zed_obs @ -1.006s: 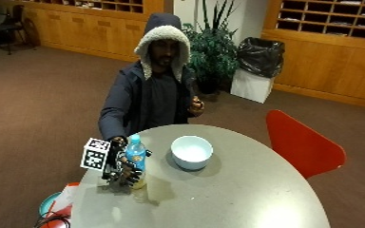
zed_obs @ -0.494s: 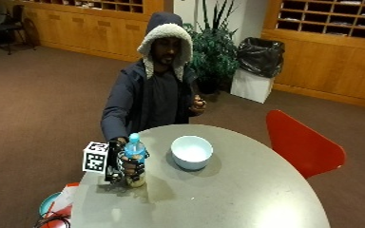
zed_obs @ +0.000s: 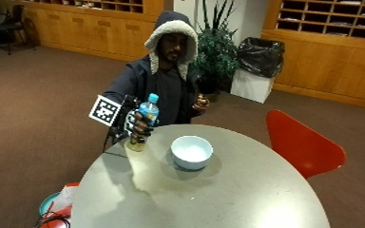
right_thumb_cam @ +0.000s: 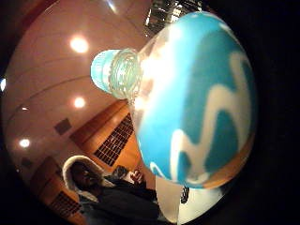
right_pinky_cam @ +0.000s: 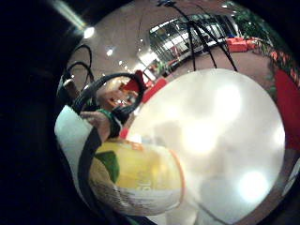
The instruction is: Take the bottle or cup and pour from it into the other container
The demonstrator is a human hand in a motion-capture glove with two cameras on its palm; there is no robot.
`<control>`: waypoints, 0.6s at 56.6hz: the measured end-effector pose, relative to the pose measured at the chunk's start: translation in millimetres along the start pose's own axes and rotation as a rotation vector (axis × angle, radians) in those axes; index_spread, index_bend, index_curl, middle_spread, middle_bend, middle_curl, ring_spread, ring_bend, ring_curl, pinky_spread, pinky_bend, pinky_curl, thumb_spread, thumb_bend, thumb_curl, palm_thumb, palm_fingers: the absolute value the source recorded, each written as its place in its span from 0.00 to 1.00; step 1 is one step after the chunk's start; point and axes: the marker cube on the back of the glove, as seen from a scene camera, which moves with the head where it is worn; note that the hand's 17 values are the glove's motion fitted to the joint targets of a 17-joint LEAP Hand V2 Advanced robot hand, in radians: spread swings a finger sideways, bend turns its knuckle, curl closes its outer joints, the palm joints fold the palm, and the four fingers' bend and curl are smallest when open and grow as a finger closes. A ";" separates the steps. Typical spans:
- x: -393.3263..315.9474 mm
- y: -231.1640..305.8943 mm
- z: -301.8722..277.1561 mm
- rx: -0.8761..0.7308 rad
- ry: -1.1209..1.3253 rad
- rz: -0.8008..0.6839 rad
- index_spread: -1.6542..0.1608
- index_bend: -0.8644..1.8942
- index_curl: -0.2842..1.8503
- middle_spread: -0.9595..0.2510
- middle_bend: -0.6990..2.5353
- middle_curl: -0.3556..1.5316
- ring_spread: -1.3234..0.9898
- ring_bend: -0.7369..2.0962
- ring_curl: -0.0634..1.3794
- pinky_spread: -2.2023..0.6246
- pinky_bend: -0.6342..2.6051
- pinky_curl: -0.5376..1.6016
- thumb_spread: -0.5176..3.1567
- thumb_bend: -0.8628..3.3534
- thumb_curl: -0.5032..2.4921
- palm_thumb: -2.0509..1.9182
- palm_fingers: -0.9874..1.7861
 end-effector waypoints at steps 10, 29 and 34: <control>-46.3 17.8 28.7 -0.122 0.233 0.019 0.77 0.36 0.28 0.60 0.33 0.44 0.49 0.48 0.35 0.76 0.34 0.43 0.25 0.20 0.38 0.77 0.77; -92.7 32.1 76.5 -0.359 0.835 -0.085 0.76 0.35 0.28 0.60 0.33 0.44 0.50 0.47 0.34 0.78 0.32 0.42 0.26 0.20 0.38 0.78 0.76; -103.8 28.8 83.8 -0.385 0.981 -0.126 0.76 0.35 0.27 0.60 0.33 0.44 0.49 0.46 0.34 0.79 0.31 0.42 0.27 0.20 0.38 0.78 0.75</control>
